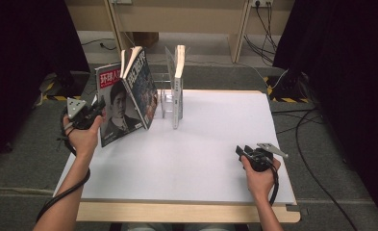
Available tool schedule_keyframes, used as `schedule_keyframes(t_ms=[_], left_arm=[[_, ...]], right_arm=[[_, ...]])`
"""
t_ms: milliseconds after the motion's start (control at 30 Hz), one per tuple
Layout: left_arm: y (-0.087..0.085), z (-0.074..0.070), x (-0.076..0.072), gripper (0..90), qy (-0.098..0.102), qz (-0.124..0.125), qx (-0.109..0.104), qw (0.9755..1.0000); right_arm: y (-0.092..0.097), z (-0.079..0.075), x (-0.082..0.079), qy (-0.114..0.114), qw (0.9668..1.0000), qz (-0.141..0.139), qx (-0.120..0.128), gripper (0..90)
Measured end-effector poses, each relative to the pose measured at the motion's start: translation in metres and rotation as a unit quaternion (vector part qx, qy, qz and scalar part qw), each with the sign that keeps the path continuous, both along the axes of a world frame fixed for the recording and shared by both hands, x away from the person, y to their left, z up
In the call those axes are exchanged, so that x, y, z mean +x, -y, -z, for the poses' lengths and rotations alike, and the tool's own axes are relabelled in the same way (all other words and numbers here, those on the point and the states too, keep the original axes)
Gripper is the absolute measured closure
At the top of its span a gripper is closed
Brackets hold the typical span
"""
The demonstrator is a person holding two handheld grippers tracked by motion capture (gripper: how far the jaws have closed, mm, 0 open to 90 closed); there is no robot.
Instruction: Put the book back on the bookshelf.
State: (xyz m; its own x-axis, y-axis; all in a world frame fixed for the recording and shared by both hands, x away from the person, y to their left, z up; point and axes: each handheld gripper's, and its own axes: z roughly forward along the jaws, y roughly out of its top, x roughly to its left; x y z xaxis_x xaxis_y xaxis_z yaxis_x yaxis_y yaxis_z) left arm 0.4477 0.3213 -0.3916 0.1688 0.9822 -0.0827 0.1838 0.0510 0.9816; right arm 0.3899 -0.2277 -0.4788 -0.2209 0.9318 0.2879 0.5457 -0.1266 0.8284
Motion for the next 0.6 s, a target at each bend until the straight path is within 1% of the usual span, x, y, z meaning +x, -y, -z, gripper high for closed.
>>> schedule_keyframes(t_ms=[67,133,167,200,300,433,533,600], left_arm=[[-0.002,0.001,-0.002,81.7,-0.005,0.000,-0.002,1.0000],[-0.003,0.003,-0.003,80.2,-0.010,-0.003,0.001,0.9999],[-0.004,0.004,-0.003,79.5,-0.014,-0.002,-0.002,0.9999],[-0.005,0.005,-0.002,78.6,-0.016,-0.001,-0.006,0.9998],[-0.006,0.005,0.002,74.2,-0.025,0.005,-0.014,0.9996],[-0.006,0.000,0.009,66.3,-0.031,0.013,-0.028,0.9990],[-0.005,-0.007,0.015,60.9,-0.041,0.023,-0.032,0.9984],[-0.004,-0.010,0.018,56.9,-0.042,0.019,-0.033,0.9984]], right_arm=[[-0.001,0.000,0.000,-0.002,1.0000,0.000,0.002,58.4],[-0.001,0.000,0.000,-0.001,1.0000,-0.002,0.000,58.3],[-0.001,0.000,0.000,-0.004,1.0000,-0.001,0.003,58.3],[0.000,0.001,0.001,-0.001,1.0000,-0.004,-0.001,58.2],[0.000,0.001,0.001,-0.004,1.0000,-0.005,0.001,58.0],[-0.001,0.002,0.001,-0.010,0.9999,-0.004,0.004,57.4],[0.000,0.003,0.002,-0.011,0.9999,-0.005,0.003,57.1],[0.000,0.003,0.002,-0.013,0.9999,-0.005,0.004,57.0]])
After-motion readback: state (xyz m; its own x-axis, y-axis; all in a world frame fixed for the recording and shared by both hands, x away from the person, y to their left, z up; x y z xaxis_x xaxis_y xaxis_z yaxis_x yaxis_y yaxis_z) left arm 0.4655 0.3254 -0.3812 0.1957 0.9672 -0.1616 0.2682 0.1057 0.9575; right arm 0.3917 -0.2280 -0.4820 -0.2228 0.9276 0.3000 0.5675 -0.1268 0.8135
